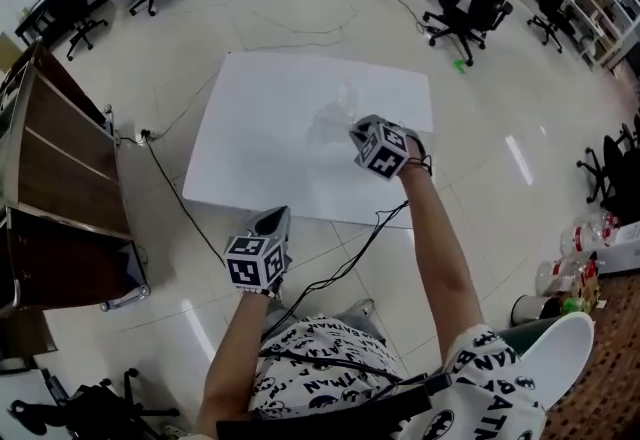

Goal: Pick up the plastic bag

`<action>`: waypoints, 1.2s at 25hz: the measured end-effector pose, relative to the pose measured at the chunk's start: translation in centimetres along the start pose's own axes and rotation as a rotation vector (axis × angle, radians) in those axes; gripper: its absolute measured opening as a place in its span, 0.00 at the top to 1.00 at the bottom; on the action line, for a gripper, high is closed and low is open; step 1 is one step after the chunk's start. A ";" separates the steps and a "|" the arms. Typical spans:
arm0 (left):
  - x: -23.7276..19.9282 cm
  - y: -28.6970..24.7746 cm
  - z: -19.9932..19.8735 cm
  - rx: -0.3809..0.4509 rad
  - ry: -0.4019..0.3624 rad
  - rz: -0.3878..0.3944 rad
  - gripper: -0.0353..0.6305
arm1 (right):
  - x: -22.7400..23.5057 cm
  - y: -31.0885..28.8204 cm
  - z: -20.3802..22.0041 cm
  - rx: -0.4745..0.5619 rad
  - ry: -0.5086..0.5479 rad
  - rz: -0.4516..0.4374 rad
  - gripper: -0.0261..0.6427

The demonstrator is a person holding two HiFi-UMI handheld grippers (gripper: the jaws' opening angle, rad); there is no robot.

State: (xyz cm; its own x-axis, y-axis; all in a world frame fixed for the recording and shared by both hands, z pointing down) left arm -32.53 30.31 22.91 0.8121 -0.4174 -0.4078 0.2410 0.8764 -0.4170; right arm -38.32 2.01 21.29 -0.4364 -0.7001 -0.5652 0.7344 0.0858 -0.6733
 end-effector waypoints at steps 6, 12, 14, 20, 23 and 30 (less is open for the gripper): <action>-2.7 1.9 0.9 -0.010 0.051 -0.058 0.95 | -6.3 -7.1 -3.4 -0.013 0.055 -0.184 0.94; -4.6 3.1 2.2 -0.016 0.089 -0.085 0.95 | -12.7 -11.5 -6.0 -0.122 -0.013 -0.331 0.94; -5.5 3.9 2.6 -0.014 0.101 -0.096 0.94 | -15.0 -12.6 -7.3 -0.161 -0.039 -0.353 0.94; -6.1 4.2 3.2 -0.021 0.124 -0.112 0.94 | -17.3 -14.3 -9.0 -0.201 -0.107 -0.345 0.94; -6.0 4.3 3.2 -0.020 0.129 -0.111 0.94 | -17.5 -14.4 -9.1 -0.185 -0.129 -0.337 0.93; -6.7 4.9 3.4 -0.026 0.125 -0.097 0.94 | -16.2 -13.9 -8.0 -0.061 -0.437 -0.321 0.51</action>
State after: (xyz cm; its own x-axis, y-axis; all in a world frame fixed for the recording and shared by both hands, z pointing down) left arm -34.95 38.18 26.38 0.7127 -0.5277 -0.4622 0.3001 0.8249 -0.4791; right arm -45.63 17.79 35.99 -0.3676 -0.9261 -0.0851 0.5623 -0.1485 -0.8135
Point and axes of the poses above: the fingertips, and each gripper's own axes: y backward along the fingers, x to its right, z out of its underside, the point moved 7 cm from there along y, backward along the fingers, and after that the axes turned 8 degrees about z, right-handed, at the moved point
